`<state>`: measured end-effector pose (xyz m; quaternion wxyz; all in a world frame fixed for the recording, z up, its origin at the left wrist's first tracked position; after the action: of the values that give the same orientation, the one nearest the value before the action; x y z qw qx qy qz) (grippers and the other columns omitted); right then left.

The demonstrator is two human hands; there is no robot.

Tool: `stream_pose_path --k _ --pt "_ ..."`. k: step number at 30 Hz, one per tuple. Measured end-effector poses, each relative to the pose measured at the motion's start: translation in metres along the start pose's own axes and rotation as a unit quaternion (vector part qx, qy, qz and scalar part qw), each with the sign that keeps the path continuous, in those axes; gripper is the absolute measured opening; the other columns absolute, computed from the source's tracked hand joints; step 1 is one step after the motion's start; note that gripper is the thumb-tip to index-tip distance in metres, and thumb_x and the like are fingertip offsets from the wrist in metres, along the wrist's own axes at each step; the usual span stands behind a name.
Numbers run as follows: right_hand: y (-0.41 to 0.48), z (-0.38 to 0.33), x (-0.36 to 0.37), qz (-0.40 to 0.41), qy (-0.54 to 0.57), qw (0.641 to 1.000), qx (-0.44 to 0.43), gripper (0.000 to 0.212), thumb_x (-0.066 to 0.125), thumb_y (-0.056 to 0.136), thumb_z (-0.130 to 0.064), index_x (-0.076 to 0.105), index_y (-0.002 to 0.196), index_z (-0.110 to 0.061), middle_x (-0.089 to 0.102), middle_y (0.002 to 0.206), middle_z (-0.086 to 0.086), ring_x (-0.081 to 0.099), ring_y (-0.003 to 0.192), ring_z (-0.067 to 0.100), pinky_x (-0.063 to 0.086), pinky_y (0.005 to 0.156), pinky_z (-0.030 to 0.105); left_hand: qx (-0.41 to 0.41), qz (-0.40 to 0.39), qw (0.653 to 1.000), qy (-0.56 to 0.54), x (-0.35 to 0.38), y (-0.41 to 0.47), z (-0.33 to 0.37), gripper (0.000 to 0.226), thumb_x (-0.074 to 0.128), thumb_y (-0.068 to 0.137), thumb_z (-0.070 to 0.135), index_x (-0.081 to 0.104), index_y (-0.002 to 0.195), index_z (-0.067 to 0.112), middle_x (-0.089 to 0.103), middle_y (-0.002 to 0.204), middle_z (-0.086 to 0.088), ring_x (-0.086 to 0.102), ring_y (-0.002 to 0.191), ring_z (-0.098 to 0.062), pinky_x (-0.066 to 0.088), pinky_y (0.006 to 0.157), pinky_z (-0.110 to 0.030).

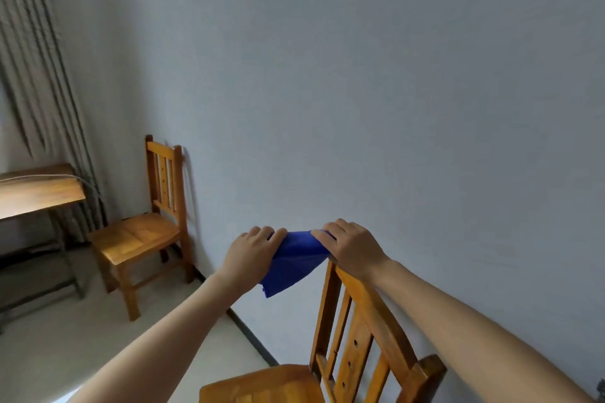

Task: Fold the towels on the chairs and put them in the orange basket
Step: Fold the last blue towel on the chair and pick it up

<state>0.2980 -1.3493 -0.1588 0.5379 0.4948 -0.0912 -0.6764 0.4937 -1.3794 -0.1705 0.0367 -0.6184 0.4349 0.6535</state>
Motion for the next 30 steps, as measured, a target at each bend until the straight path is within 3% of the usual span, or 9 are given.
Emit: stream_pose_path --k 2,4,7,9,11,14,23,27,30 --pt "-0.001 -0.009 0.005 0.005 0.033 0.999 -0.026 0.040 0.082 0.063 -0.016 0.066 0.100 -0.011 0.069 0.081 0.006 0.066 0.065 0.019 0.057 0.054 0.025 -0.039 -0.015 0.999 -0.007 -0.005 -0.020 0.006 0.045 0.079 0.064 0.012 0.059 0.105 0.016 0.067 0.083 -0.001 0.064 0.067 -0.020 0.055 0.053 -0.031" --pt "0.001 -0.023 0.012 0.013 0.066 0.996 -0.052 0.043 0.081 0.065 -0.015 0.060 0.103 -0.012 0.068 0.080 0.005 0.064 0.063 0.018 0.056 0.051 0.024 -0.084 -0.039 0.996 -0.012 -0.014 -0.042 0.012 0.039 0.063 0.082 0.012 0.053 0.120 0.014 0.065 0.102 -0.005 0.063 0.088 -0.025 0.054 0.074 -0.037" --pt "0.011 -0.055 0.021 0.028 0.149 0.984 -0.093 0.049 0.078 0.067 -0.013 0.048 0.105 -0.014 0.066 0.078 0.006 0.062 0.061 0.017 0.055 0.050 0.026 -0.163 -0.058 0.985 0.002 -0.025 -0.086 0.010 0.042 0.055 0.089 0.016 0.044 0.130 0.019 0.059 0.117 -0.002 0.057 0.103 -0.020 0.048 0.089 -0.032" --pt "0.023 -0.086 0.022 0.047 0.203 0.971 -0.121 0.048 0.078 0.067 -0.015 0.048 0.105 -0.015 0.066 0.077 0.006 0.061 0.060 0.017 0.054 0.050 0.026 -0.197 -0.068 0.978 0.015 -0.038 -0.122 0.007 0.046 0.065 0.082 0.017 0.046 0.124 0.022 0.063 0.109 0.000 0.061 0.094 -0.016 0.051 0.081 -0.030" --pt "0.036 -0.119 0.020 0.067 0.239 0.956 -0.154 0.047 0.078 0.067 -0.016 0.049 0.103 -0.015 0.066 0.075 0.005 0.060 0.058 0.016 0.053 0.049 0.023 -0.218 -0.064 0.973 0.044 -0.051 -0.159 0.002 0.060 0.082 0.061 0.018 0.047 0.109 0.025 0.068 0.087 0.005 0.064 0.070 -0.010 0.053 0.060 -0.022" --pt "0.054 -0.172 0.014 0.088 0.284 0.936 -0.189 0.047 0.078 0.068 -0.017 0.048 0.104 -0.015 0.066 0.077 0.003 0.060 0.060 0.014 0.053 0.050 0.023 -0.263 -0.072 0.955 0.117 -0.074 -0.212 -0.003 0.070 0.088 0.040 0.016 0.047 0.096 0.024 0.065 0.069 0.009 0.059 0.051 -0.008 0.044 0.042 -0.017" --pt "0.115 -0.340 -0.032 0.136 0.362 0.871 -0.303 0.043 0.078 0.064 -0.016 0.057 0.102 -0.015 0.065 0.080 0.001 0.059 0.063 0.016 0.052 0.050 0.028 -0.411 -0.082 0.882 0.214 -0.157 -0.373 -0.008 0.075 0.086 0.034 0.010 0.046 0.096 0.021 0.063 0.063 0.006 0.057 0.046 -0.014 0.043 0.037 -0.018" --pt "0.145 -0.409 -0.069 0.182 0.395 0.835 -0.338 0.047 0.078 0.060 -0.017 0.053 0.100 -0.016 0.063 0.075 -0.001 0.058 0.059 0.017 0.047 0.048 0.024 -0.470 -0.083 0.845 0.241 -0.197 -0.442 -0.013 0.076 0.085 0.034 0.009 0.045 0.098 0.020 0.064 0.064 0.003 0.059 0.048 -0.018 0.045 0.037 -0.020" --pt "0.163 -0.459 -0.097 0.200 0.416 0.812 -0.357 0.042 0.078 0.057 -0.018 0.062 0.097 -0.016 0.063 0.074 -0.001 0.058 0.058 0.017 0.046 0.047 0.022 -0.490 -0.087 0.826 0.264 -0.227 -0.492 -0.018 0.078 0.085 0.033 0.010 0.045 0.099 0.020 0.064 0.066 0.003 0.061 0.051 -0.018 0.047 0.038 -0.021"
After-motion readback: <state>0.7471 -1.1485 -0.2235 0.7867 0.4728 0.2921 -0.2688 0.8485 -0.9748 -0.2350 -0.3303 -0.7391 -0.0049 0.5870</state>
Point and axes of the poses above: each hand's wrist, its own y-axis towards the middle knuckle, its own x-axis out of the palm, z = x × y, the point moved 3 cm from there along y, towards the middle knuckle
